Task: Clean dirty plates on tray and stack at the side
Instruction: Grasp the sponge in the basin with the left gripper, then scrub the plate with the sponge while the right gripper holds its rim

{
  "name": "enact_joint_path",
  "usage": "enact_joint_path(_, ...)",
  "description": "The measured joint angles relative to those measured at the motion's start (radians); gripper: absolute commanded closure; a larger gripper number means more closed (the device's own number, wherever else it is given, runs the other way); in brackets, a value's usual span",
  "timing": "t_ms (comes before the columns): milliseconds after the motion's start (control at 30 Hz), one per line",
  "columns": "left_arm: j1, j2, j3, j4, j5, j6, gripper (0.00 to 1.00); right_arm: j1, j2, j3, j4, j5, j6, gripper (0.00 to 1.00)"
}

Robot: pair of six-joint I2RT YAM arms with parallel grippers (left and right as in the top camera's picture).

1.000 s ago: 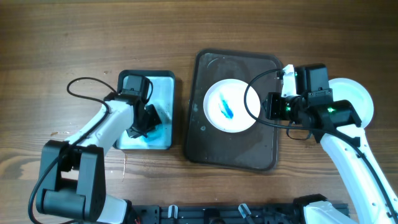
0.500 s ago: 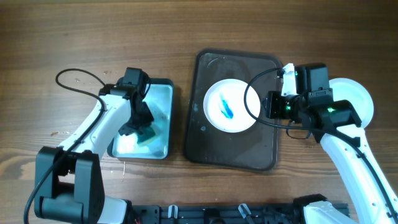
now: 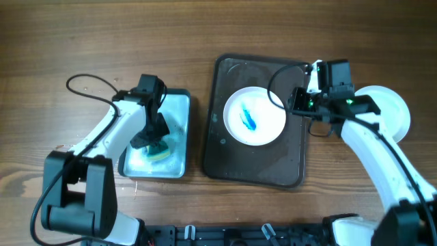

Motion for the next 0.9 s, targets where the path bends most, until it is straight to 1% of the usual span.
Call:
enact_joint_path(67,0.000,-0.029,0.080,-0.083,0.010,0.026,0.96,-0.049,0.084,0.000,0.065,-0.082,-0.036,0.57)
enact_joint_path(133,0.000,-0.074,0.152,-0.131,0.022,0.047,0.96,-0.071,0.138,0.000,0.078,-0.127,-0.067,0.57)
enact_joint_path(300,-0.002,-0.195,0.296,-0.164,0.111,0.093,0.96,-0.080,0.280,0.000,0.101,-0.173,-0.139,0.58)
enact_joint_path(367,-0.014,-0.207,0.312,-0.156,0.131,0.099,0.96,-0.080,0.322,0.000,0.104,-0.172,-0.157,0.65)
enact_joint_path(400,-0.029,-0.207,0.313,-0.150,0.140,0.102,0.96,-0.080,0.342,0.000,0.104,-0.172,-0.164,0.71)
enact_joint_path(433,-0.044,-0.206,0.313,-0.144,0.150,0.105,0.96,-0.080,0.355,0.000,0.105,-0.175,-0.169,0.81)
enact_joint_path(500,-0.081,-0.206,0.313,-0.106,0.173,0.108,0.96,-0.080,0.364,0.002,0.113,-0.187,-0.172,0.92)
enact_joint_path(533,-0.101,-0.205,0.313,-0.076,0.190,0.108,0.96,-0.080,0.371,0.003,0.116,-0.191,-0.173,0.96)
enact_joint_path(700,-0.203,-0.150,0.313,0.104,0.292,0.087,0.96,-0.079,0.379,-0.009,0.154,-0.208,-0.159,0.96)
enact_joint_path(800,-0.263,-0.070,0.314,0.225,0.337,0.066,0.96,-0.079,0.379,-0.012,0.160,-0.208,-0.145,0.96)
enact_joint_path(900,-0.342,0.060,0.315,0.371,0.372,0.038,0.96,-0.079,0.379,-0.013,0.162,-0.210,-0.144,0.95)
